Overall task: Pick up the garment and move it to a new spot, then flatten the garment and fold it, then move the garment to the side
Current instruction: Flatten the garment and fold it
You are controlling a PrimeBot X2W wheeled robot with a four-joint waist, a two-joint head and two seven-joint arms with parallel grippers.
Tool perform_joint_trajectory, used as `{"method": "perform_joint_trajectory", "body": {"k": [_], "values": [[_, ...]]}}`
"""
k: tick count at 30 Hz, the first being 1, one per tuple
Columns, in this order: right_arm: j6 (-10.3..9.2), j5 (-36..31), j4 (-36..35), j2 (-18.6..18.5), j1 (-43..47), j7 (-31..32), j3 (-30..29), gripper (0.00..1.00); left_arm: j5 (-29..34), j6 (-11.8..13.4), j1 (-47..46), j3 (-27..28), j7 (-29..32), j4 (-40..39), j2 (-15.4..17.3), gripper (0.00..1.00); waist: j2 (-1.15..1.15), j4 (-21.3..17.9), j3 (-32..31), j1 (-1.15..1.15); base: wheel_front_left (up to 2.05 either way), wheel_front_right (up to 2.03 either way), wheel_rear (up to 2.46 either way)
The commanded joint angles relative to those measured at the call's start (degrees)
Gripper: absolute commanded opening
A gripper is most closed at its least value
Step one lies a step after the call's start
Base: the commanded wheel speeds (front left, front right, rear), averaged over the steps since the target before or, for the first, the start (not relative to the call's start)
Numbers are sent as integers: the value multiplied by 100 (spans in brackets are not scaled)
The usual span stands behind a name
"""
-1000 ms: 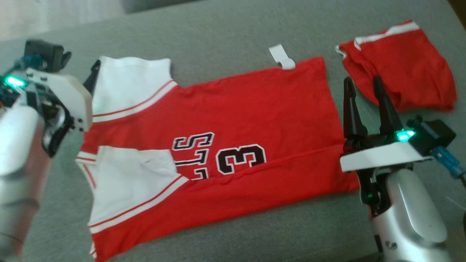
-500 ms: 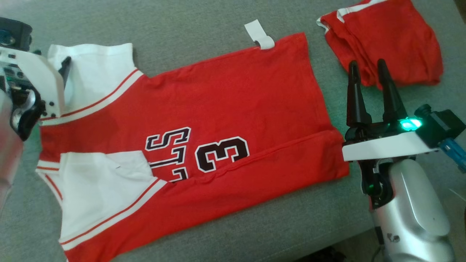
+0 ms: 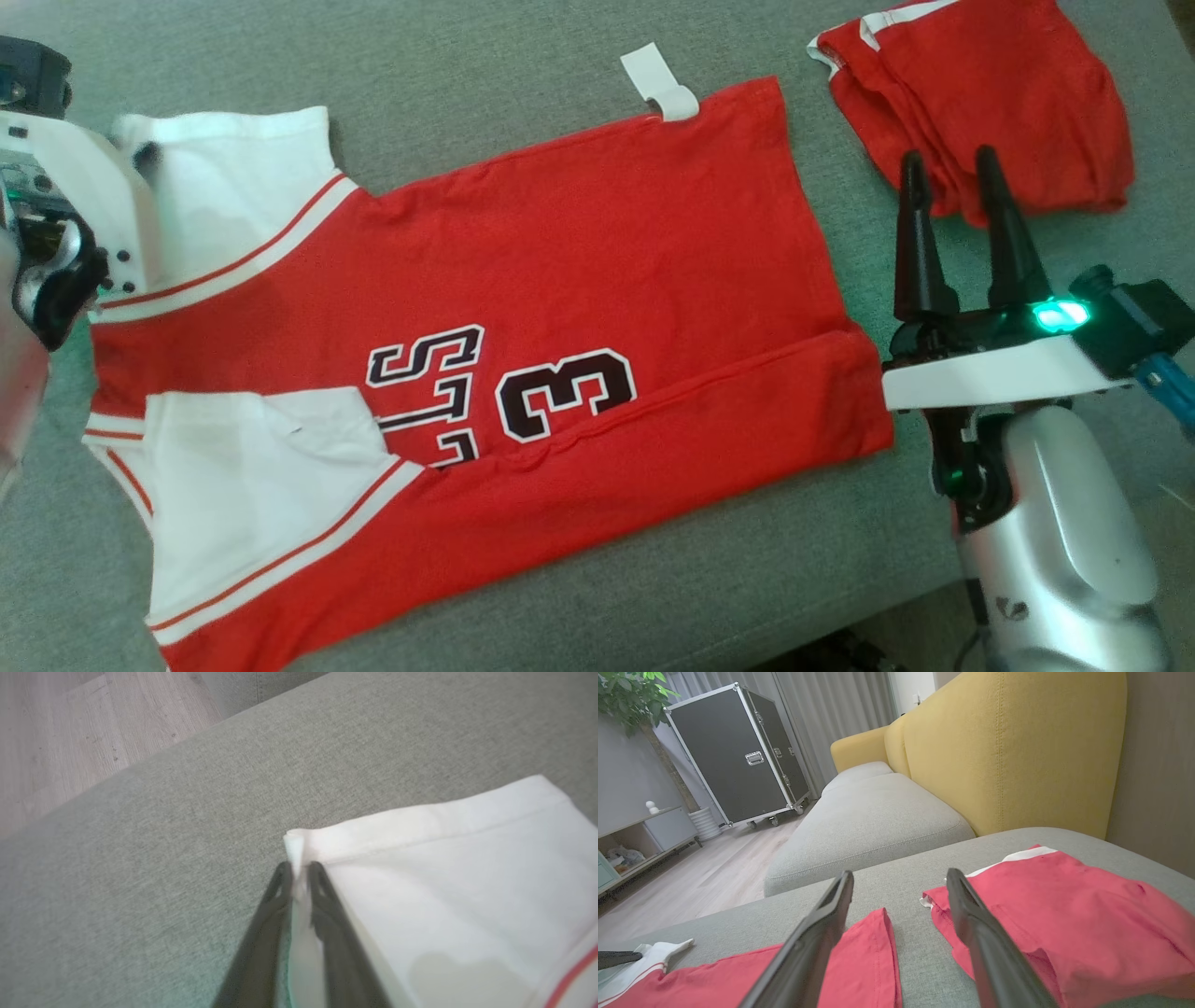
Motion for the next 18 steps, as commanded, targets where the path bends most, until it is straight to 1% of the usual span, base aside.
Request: {"method": "perform_joint_trajectory", "body": {"k": [1,4,7,10,13,15,18], "values": [[-4,-69,-233,-8,-102,-26,35,100,-119,10,-135,134,-43,-8,285,0,0,38,-32,0,0,0,0],[-4,-159,-267,-8,-104,25,-7,100,-174,10,-106,101,-212,8,272,0,0,80,-89,0,0,0,0],[-4,-407,-331,-8,-136,242,-34,100,-176,10,-88,25,-656,-48,216,0,0,184,-222,0,0,0,0],[-4,-648,-442,-8,-190,663,-13,100,-142,10,-97,-50,-1240,-188,131,0,0,343,-389,0,0,0,0],[-4,-1044,-559,-10,-289,1181,-75,100,-111,10,-91,-126,-1797,-377,6,0,0,589,-557,0,0,0,0],[-4,-1224,-586,-90,-380,1549,-138,100,-149,10,-55,-157,-2106,-524,-88,0,0,797,-663,0,0,0,0],[-4,-1257,-430,-317,-562,2150,-168,100,-118,10,19,-250,-2490,-764,-146,0,0,1097,-779,0,0,0,0]]}}
